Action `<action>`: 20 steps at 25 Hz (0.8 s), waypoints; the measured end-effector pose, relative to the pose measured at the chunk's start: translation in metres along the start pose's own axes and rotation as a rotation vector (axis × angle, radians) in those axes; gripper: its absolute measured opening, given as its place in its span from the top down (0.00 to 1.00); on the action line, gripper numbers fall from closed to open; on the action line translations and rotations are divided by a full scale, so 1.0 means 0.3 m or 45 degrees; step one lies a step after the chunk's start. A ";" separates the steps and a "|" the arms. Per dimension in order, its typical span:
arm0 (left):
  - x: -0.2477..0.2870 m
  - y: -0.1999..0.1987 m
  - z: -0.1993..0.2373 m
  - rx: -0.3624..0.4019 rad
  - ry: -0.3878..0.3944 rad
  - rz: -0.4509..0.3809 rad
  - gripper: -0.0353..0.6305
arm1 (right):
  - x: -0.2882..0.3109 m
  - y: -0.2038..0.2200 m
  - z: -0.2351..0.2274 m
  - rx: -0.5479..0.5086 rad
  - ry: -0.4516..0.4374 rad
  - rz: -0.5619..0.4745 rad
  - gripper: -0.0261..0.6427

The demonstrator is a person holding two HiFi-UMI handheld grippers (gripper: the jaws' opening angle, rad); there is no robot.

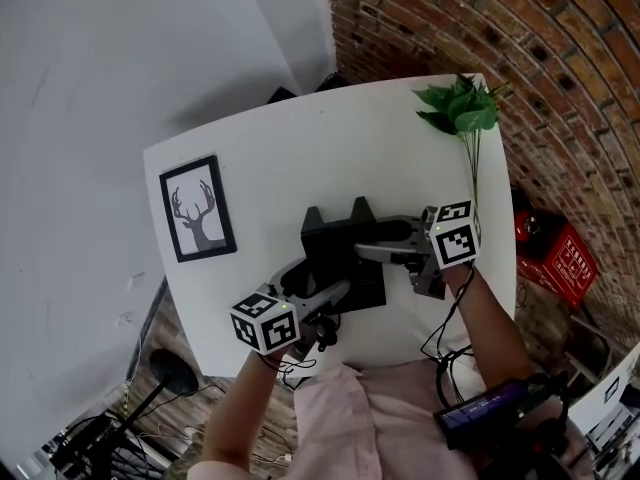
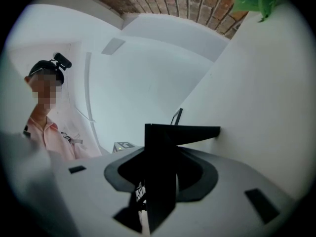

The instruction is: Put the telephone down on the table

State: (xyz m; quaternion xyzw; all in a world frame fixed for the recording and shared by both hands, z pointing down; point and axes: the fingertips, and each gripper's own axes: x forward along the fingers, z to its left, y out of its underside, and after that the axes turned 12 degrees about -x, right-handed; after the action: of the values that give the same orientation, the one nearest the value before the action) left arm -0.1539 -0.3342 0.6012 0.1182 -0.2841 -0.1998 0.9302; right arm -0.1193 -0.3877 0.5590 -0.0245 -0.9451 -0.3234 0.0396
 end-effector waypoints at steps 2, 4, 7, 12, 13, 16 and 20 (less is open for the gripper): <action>-0.024 0.006 0.007 -0.018 -0.009 -0.040 0.37 | 0.002 0.001 0.004 -0.001 0.005 0.004 0.71; -0.039 0.008 0.011 -0.041 -0.012 -0.074 0.37 | 0.002 -0.001 -0.001 0.009 0.017 0.007 0.71; -0.059 0.006 0.012 -0.055 -0.020 -0.109 0.37 | 0.000 -0.001 -0.023 0.046 0.054 0.012 0.69; -0.070 -0.019 -0.001 -0.051 -0.010 -0.160 0.37 | -0.046 -0.003 -0.100 0.055 0.177 0.029 0.53; -0.076 -0.024 -0.005 -0.045 -0.007 -0.173 0.37 | -0.054 -0.002 -0.112 0.043 0.203 0.041 0.50; -0.145 -0.033 -0.042 -0.037 0.005 -0.239 0.37 | -0.073 0.010 -0.075 0.004 0.266 0.073 0.45; -0.265 -0.094 -0.138 -0.110 0.090 -0.389 0.46 | -0.123 -0.029 0.052 -0.066 0.342 -0.002 0.46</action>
State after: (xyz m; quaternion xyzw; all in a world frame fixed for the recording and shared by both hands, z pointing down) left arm -0.1988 -0.3200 0.5200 0.1269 -0.2210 -0.3466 0.9027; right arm -0.0840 -0.3858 0.5381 0.0189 -0.9227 -0.3480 0.1649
